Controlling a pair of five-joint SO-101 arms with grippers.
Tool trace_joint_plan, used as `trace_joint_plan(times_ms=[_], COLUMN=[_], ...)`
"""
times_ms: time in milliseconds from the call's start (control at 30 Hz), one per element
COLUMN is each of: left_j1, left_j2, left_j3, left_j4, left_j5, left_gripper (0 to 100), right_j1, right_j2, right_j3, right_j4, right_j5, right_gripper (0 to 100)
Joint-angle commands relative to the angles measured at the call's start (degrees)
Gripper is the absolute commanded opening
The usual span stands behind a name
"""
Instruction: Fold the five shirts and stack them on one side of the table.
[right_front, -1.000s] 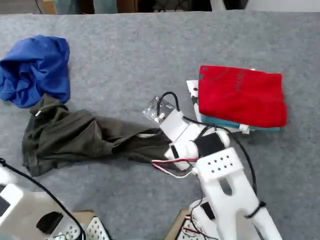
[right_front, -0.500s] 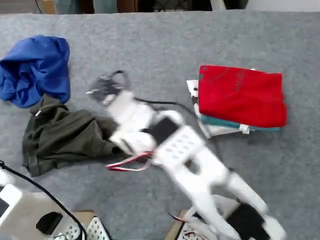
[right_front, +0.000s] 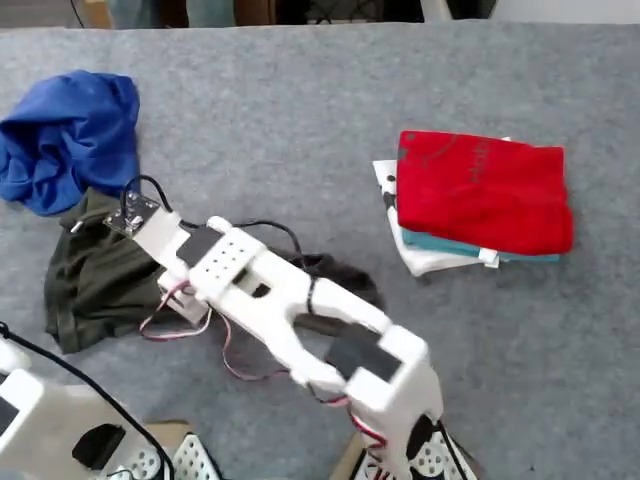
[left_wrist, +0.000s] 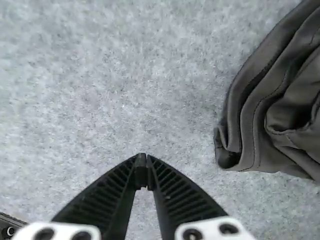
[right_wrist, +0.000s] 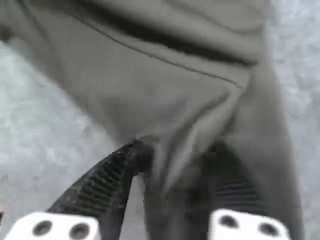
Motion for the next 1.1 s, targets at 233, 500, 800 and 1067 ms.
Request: trace_joint_plan(times_ms=[233,500,800,1067], left_j1=[0.0,5.7,21.8,24.4], left_j2=[-2.5,-2.5,-2.5,-2.5], left_j3=[0.2,4.7,10.1,16.4], left_j4=[-2.6,-2.7,-2.2,-9.4], left_j5=[-0.5,-0.5,-0.1,14.2], left_gripper=[3,3,4,26], right_j1=[16.8,30.2,36.0,34.5], right_j2=[0.4,6.7,20.4,20.5], right_j3=[-20.5,-32.6,-42.7,-58.5], right_j4=[9.1,-0.1,-0.4,25.1], right_j5=[4.0,5.1,3.6,6.0], right_gripper=[1.5,1.5,35.5,48.6])
